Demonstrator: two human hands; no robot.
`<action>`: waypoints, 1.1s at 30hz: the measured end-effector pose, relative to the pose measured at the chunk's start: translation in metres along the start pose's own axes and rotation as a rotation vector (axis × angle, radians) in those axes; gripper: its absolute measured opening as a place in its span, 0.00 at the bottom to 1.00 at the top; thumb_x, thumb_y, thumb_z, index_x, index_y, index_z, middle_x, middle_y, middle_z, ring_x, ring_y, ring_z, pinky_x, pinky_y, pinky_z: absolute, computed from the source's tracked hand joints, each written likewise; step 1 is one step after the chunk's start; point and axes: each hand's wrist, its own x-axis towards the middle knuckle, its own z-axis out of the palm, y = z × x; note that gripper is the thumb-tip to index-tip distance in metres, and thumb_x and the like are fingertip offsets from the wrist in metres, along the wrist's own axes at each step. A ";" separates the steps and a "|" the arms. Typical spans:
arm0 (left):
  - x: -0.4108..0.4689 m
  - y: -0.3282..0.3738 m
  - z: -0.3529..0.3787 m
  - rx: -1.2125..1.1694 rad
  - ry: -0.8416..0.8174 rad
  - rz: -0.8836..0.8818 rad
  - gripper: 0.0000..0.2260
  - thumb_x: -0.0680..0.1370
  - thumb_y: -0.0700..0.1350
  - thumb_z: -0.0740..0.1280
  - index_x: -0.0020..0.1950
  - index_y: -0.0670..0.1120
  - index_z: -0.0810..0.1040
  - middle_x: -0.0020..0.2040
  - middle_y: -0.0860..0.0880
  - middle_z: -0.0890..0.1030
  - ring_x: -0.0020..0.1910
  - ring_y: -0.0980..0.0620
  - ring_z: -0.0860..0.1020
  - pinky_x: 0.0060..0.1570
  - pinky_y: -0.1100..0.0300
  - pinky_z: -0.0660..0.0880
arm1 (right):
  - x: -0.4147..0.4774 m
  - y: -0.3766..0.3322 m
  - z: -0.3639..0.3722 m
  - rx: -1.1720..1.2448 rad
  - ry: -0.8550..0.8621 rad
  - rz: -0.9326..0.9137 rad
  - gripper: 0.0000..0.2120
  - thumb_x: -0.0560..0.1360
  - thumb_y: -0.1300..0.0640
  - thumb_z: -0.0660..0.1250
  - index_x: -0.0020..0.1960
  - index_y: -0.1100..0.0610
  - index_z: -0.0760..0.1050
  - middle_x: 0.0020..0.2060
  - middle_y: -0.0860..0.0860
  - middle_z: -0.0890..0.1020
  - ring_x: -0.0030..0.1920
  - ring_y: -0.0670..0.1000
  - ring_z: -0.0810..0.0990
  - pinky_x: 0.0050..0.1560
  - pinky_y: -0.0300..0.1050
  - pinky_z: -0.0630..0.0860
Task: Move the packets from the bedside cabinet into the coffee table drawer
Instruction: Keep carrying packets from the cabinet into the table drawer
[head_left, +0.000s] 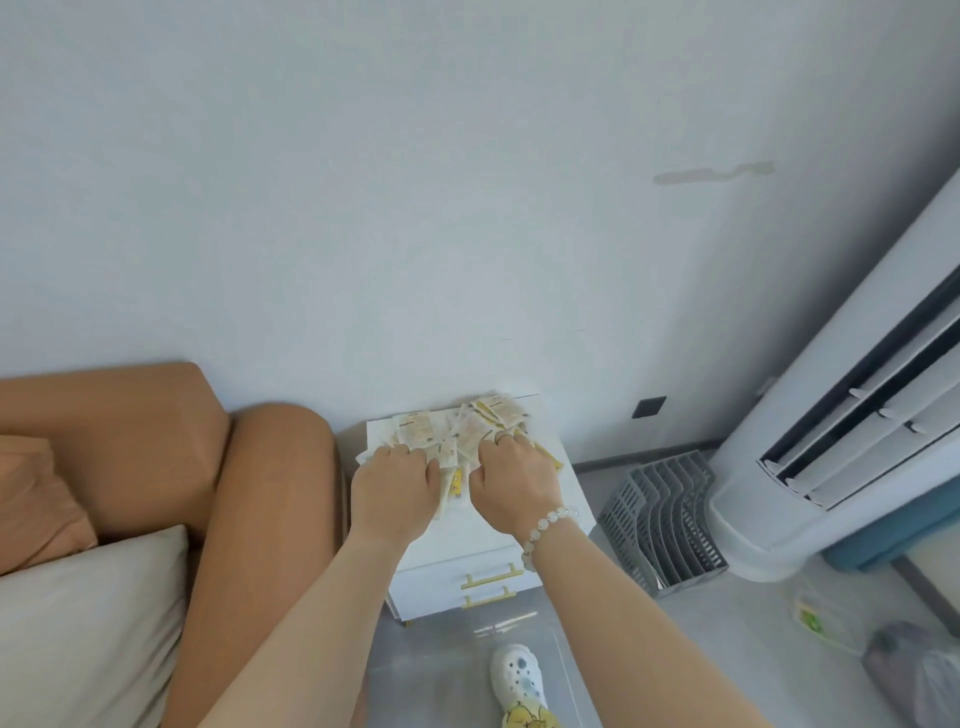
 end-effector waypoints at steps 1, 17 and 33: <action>0.006 0.002 0.004 0.000 -0.004 -0.009 0.15 0.66 0.42 0.73 0.22 0.44 0.71 0.21 0.49 0.71 0.20 0.48 0.71 0.19 0.66 0.61 | 0.009 0.005 0.002 -0.005 -0.014 0.008 0.13 0.77 0.58 0.54 0.34 0.56 0.59 0.37 0.50 0.67 0.44 0.52 0.66 0.42 0.43 0.64; 0.138 0.053 0.115 0.027 -0.346 -0.207 0.13 0.81 0.49 0.56 0.41 0.47 0.75 0.37 0.51 0.72 0.42 0.50 0.74 0.36 0.58 0.65 | 0.177 0.132 0.043 0.019 -0.166 0.060 0.07 0.78 0.57 0.53 0.47 0.56 0.69 0.48 0.52 0.76 0.49 0.52 0.71 0.41 0.42 0.64; 0.129 -0.011 0.215 -0.019 -0.662 -0.560 0.13 0.81 0.49 0.51 0.42 0.46 0.69 0.43 0.49 0.75 0.47 0.49 0.75 0.37 0.58 0.64 | 0.303 0.173 0.145 -0.130 -0.371 0.145 0.14 0.77 0.55 0.55 0.57 0.60 0.74 0.52 0.54 0.75 0.54 0.54 0.74 0.43 0.44 0.68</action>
